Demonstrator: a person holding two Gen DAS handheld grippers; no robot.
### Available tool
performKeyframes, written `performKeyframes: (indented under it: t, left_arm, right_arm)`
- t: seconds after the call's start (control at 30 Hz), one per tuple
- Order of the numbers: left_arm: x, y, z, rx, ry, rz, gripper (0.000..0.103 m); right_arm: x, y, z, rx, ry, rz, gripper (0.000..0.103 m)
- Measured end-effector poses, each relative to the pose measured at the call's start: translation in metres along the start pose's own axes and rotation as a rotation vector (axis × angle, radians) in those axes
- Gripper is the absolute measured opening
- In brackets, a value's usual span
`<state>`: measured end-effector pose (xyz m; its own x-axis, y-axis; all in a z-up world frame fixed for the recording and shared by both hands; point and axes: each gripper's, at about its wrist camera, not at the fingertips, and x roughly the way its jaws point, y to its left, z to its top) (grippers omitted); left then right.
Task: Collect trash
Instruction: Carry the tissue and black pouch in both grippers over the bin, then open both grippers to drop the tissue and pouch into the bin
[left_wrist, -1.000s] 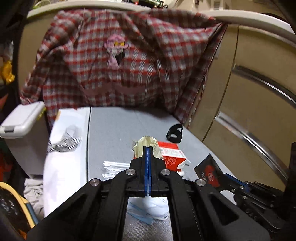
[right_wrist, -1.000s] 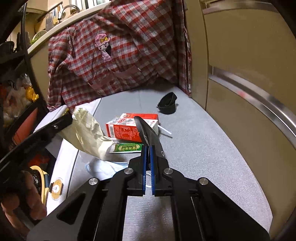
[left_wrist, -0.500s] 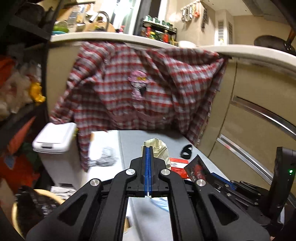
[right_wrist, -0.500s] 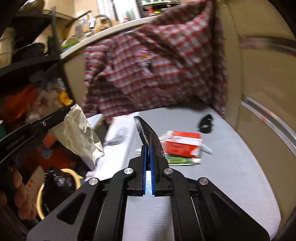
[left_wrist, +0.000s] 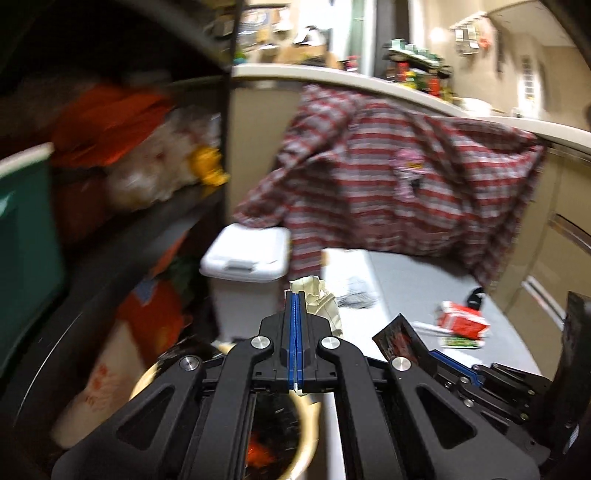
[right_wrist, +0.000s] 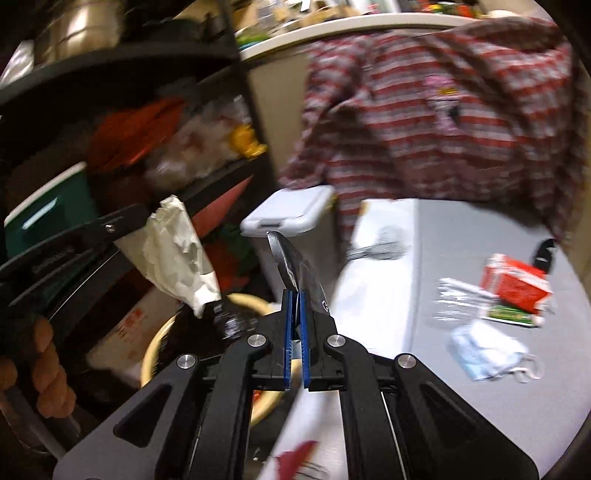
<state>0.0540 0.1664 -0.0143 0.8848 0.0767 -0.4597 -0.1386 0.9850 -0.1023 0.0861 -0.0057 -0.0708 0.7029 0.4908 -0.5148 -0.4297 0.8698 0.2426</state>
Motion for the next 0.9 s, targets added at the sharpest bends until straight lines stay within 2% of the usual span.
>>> performKeyframes:
  t: [0.17,0.33,0.9]
  left_arm:
    - [0.008,0.044,-0.012,-0.048,0.043,0.073,0.0]
    - [0.018,0.069,-0.022,-0.071,0.086,0.115,0.0]
    - [0.041,0.104,-0.042,-0.095,0.202,0.191,0.0]
  right_arm:
    - [0.027,0.044,-0.006,-0.049,0.05,0.08,0.004]
    - [0.049,0.075,-0.012,-0.092,0.091,0.124,0.004]
    - [0.092,0.093,-0.025,-0.106,0.181,0.138,0.004]
